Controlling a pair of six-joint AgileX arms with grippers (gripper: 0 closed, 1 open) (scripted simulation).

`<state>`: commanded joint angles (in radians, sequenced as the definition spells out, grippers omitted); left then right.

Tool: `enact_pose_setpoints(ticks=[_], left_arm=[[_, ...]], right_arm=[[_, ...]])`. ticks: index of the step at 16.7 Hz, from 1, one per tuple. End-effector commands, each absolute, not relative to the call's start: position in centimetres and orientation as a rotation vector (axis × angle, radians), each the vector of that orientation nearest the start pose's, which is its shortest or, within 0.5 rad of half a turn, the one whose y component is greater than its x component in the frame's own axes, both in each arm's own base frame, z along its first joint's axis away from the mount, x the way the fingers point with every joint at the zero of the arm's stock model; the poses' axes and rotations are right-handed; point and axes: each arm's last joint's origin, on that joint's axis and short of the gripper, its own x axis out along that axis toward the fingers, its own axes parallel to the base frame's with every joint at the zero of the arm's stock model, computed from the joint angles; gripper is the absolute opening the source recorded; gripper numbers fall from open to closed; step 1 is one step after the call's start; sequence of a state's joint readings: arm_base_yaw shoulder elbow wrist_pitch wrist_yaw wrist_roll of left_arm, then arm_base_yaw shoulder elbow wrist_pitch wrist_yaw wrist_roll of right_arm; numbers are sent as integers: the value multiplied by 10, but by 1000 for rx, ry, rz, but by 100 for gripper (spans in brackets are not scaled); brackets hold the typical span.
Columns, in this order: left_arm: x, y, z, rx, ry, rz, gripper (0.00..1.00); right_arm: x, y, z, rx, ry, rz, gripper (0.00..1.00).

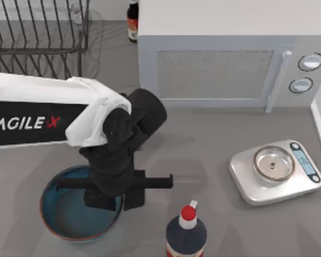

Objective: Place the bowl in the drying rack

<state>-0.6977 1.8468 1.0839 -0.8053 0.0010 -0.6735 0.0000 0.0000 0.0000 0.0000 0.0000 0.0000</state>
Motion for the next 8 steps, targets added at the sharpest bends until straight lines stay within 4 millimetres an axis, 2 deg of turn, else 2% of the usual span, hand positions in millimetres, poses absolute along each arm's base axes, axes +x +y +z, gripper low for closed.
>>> enact_pose_setpoints(ticks=[2, 4, 8], left_arm=[[245, -204, 132, 15, 1569, -18, 0], [249, -209, 146, 15, 1566, -22, 0], [259, -218, 199, 19, 1575, -14, 0]], right_arm=[[106, -1, 160, 0, 0, 0, 100], [106, -1, 160, 0, 0, 0, 100], [106, -1, 160, 0, 0, 0, 100]])
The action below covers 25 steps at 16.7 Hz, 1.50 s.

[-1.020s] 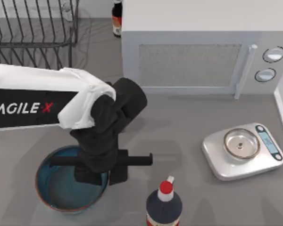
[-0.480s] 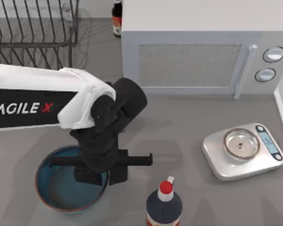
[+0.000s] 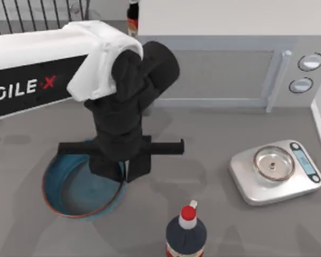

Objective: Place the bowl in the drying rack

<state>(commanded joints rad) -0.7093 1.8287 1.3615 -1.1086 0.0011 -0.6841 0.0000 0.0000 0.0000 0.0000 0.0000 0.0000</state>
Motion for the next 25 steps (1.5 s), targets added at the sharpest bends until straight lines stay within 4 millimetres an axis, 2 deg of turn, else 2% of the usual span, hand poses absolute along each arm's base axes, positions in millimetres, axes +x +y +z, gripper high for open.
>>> enact_pose_setpoints(ticks=[6, 8, 10, 15, 17, 20, 25], left_arm=[[251, -210, 297, 31, 1594, -1, 0], [246, -205, 320, 20, 1577, -12, 0], [244, -202, 329, 14, 1569, -17, 0], [245, -202, 327, 15, 1570, -16, 0], [247, -195, 331, -12, 1540, -38, 0], [253, -170, 343, -100, 1424, -101, 0], [264, -101, 363, -238, 1050, -193, 0]], right_arm=[[106, -1, 160, 0, 0, 0, 100], [106, -1, 160, 0, 0, 0, 100], [106, -1, 160, 0, 0, 0, 100], [106, -1, 160, 0, 0, 0, 100], [106, -1, 160, 0, 0, 0, 100], [106, -1, 160, 0, 0, 0, 100], [106, -1, 160, 0, 0, 0, 100]])
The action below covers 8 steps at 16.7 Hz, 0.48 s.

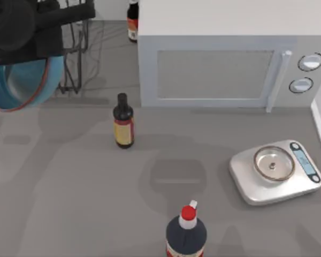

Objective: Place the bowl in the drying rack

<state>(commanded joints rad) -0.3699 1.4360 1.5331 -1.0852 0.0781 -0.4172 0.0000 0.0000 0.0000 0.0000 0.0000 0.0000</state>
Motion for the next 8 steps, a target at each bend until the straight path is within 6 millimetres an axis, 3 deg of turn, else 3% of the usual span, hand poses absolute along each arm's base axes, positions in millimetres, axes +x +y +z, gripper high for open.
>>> enact_pose_setpoints(ticks=[4, 8], left_arm=[[256, -40, 380, -232, 639, -188, 0], [221, 7, 402, -121, 250, -109, 0]], right_arm=[[106, -1, 160, 0, 0, 0, 100], [106, -1, 160, 0, 0, 0, 100]])
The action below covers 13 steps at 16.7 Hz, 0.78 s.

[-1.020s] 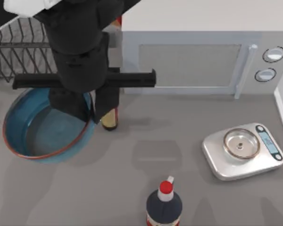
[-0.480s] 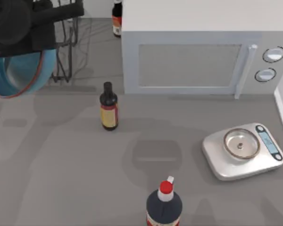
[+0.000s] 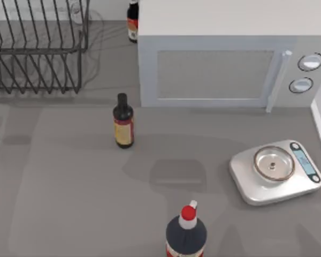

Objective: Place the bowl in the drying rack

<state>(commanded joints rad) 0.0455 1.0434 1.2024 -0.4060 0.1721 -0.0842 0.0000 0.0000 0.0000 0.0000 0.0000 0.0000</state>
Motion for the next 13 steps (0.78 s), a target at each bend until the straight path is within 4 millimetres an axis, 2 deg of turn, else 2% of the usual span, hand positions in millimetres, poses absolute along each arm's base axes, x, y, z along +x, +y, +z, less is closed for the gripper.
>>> enact_pose_setpoints(ticks=[3, 5, 11, 13], left_arm=[[192, 25, 414, -33, 61, -45, 0], [182, 29, 418, -3, 5, -22, 0], [182, 29, 419, 0, 1, -21, 0], [193, 30, 416, -1, 2, -24, 0]], right_arm=[[106, -1, 160, 0, 0, 0, 100], [106, -1, 160, 0, 0, 0, 100], [106, -1, 160, 0, 0, 0, 100], [106, -1, 160, 0, 0, 0, 100]])
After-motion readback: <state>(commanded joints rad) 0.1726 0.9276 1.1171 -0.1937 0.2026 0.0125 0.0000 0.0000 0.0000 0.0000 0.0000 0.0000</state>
